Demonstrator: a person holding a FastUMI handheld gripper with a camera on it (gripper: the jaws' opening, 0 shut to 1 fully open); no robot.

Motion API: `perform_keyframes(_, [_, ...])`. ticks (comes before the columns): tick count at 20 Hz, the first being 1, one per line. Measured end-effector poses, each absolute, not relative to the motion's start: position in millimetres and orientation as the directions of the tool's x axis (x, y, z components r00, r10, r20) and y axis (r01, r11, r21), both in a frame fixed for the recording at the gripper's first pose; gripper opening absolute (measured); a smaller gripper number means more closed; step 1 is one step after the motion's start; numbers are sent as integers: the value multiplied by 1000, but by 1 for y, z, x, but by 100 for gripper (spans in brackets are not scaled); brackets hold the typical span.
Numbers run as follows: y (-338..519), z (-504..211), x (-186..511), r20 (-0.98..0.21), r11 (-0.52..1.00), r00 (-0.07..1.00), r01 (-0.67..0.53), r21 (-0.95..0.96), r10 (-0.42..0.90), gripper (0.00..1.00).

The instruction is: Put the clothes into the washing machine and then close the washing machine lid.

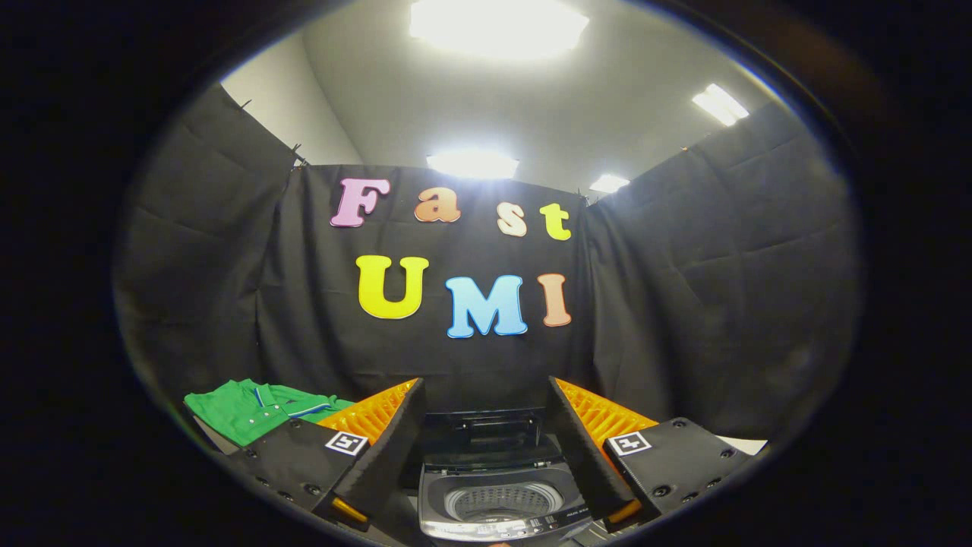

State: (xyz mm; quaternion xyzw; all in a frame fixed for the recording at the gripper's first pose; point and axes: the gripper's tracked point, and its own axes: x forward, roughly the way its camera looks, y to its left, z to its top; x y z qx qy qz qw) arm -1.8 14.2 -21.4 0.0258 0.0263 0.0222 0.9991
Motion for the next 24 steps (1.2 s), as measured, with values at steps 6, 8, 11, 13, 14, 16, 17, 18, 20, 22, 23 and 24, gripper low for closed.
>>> perform_keyframes(6, [12, -44, -6, -71, 997, 996, -49, 52, 53, 99])
perform_keyframes(8, [16, -49, -7, -64, 996, 995, -69, 48, 72, 99])
perform_keyframes(11, [15, -65, -10, -77, 995, 993, -88, 36, 90, 99])
perform_keyframes(13, [14, -73, -11, -89, 995, 992, -93, 27, 95, 99])
perform_keyframes(14, [13, -77, -11, -94, 995, 991, -95, 25, 97, 99])
perform_keyframes(16, [14, -85, -11, -107, 994, 989, -101, 32, 104, 99])
perform_keyframes(17, [14, -89, -10, -113, 994, 988, -100, 37, 104, 99])
perform_keyframes(18, [15, -91, -8, -119, 994, 987, -101, 38, 105, 99])
perform_keyframes(20, [19, -93, -6, -128, 994, 986, -100, 37, 104, 99])
perform_keyframes(22, [26, -87, 1, -125, 994, 986, -104, 32, 108, 99])
perform_keyframes(23, [32, -84, 6, -120, 994, 987, -109, 26, 111, 99])
perform_keyframes(24, [39, -79, 10, -116, 993, 986, -119, 22, 121, 99])
